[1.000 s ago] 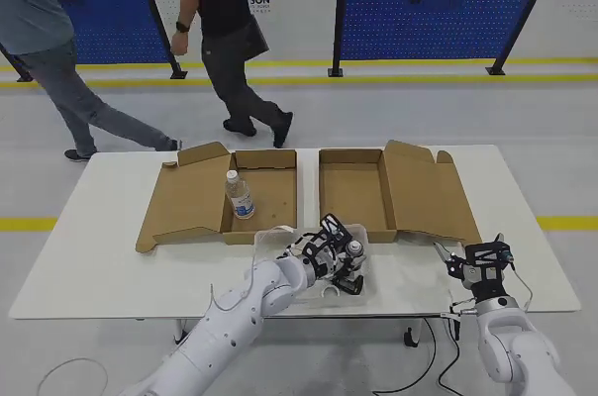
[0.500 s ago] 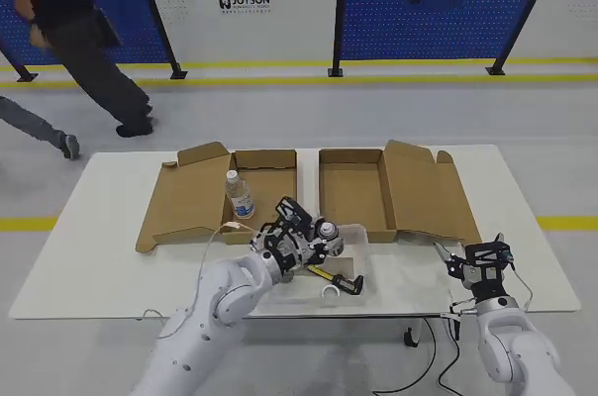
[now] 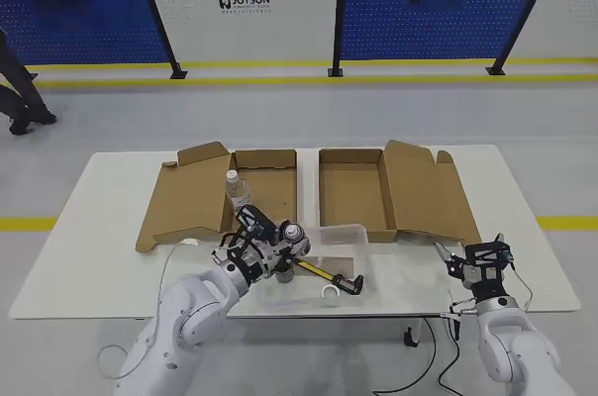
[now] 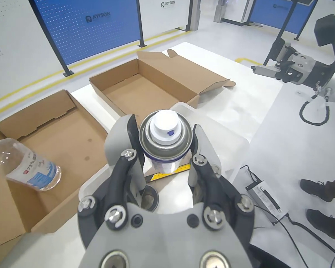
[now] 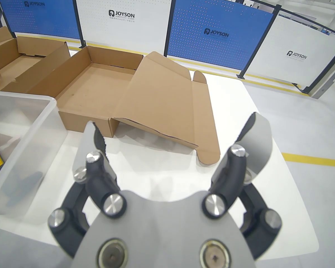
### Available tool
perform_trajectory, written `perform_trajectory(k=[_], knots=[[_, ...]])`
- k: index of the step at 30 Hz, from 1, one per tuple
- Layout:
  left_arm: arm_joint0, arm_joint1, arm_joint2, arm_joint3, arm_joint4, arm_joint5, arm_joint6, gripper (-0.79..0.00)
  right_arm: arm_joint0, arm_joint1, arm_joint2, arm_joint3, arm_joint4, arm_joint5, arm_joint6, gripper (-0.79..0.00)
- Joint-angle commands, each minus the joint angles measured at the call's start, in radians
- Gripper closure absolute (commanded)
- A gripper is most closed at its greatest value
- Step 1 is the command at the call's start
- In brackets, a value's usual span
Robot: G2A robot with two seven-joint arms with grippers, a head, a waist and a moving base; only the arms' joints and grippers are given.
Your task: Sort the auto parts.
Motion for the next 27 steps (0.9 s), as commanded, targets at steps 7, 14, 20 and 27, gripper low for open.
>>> perform_trajectory(k=[7, 14, 20, 27], knots=[[0.004, 0.007, -0.022, 0.004, 0.084, 0.063, 0.062, 0.000, 0.000, 0.000, 0.000, 0.000, 0.000, 0.000, 0.000, -0.785], [-0.052, 0.008, -0.036, 0.077, 0.152, 0.129, 0.110, 0.000, 0.000, 0.000, 0.000, 0.000, 0.000, 0.000, 0.000, -0.785], [-0.124, 0.005, -0.014, 0.183, 0.221, 0.166, 0.134, 0.000, 0.000, 0.000, 0.000, 0.000, 0.000, 0.000, 0.000, -0.785], [-0.180, -0.001, 0.010, 0.295, 0.215, 0.191, 0.137, 0.000, 0.000, 0.000, 0.000, 0.000, 0.000, 0.000, 0.000, -0.785]])
